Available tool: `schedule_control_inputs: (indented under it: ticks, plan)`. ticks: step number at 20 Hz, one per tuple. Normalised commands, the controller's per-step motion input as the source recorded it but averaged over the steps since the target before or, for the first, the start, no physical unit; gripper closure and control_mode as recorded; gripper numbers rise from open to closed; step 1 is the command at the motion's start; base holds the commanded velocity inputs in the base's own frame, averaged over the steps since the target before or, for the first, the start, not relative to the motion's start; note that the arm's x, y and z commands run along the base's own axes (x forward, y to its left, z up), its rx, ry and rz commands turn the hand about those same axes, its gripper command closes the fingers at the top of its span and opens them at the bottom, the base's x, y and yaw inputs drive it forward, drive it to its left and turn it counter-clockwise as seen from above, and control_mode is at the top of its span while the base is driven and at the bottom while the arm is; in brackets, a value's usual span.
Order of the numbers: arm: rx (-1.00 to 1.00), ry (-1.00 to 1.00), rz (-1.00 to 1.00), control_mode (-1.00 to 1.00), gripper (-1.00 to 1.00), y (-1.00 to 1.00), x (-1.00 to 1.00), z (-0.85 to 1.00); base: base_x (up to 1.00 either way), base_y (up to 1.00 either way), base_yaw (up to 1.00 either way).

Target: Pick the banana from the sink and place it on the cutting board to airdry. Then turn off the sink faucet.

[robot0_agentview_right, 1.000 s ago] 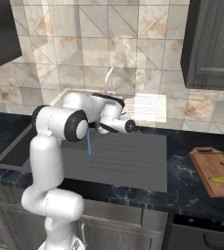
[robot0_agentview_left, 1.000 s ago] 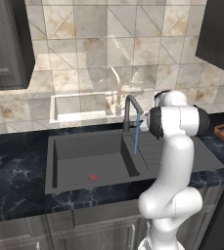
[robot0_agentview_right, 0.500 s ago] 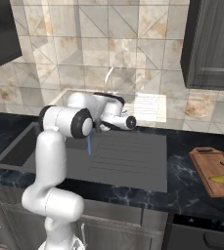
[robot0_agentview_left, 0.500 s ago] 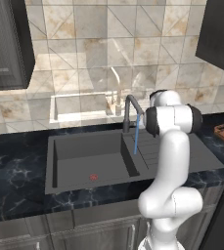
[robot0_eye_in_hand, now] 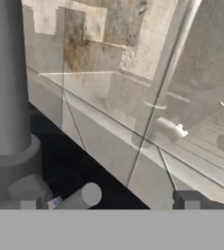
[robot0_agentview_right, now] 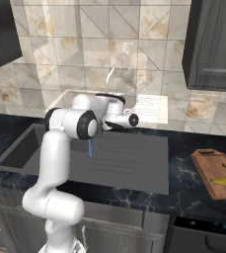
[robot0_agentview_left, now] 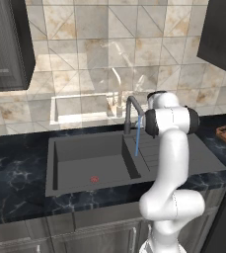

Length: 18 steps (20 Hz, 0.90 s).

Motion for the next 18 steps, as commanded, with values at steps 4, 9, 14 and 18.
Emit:
schedule_control_inputs:
  ticks: [4, 9, 14, 18]
  plan:
    - [0.01, 0.06, 0.0, -1.0, -1.0, 0.0, 0.25, -0.18, 0.0, 0.0, 0.0]
    - [0.01, 0.06, 0.0, -1.0, -1.0, 0.0, 0.2, -0.21, 0.0, 0.0, 0.0]
    - [0.03, 0.07, 0.0, -1.0, -1.0, 0.04, 0.22, -0.22, 0.0, 0.0, 0.0]
    - [0.05, 0.06, 0.02, -1.0, -1.0, 0.22, 0.21, -0.25, 0.0, 0.0, 0.0]
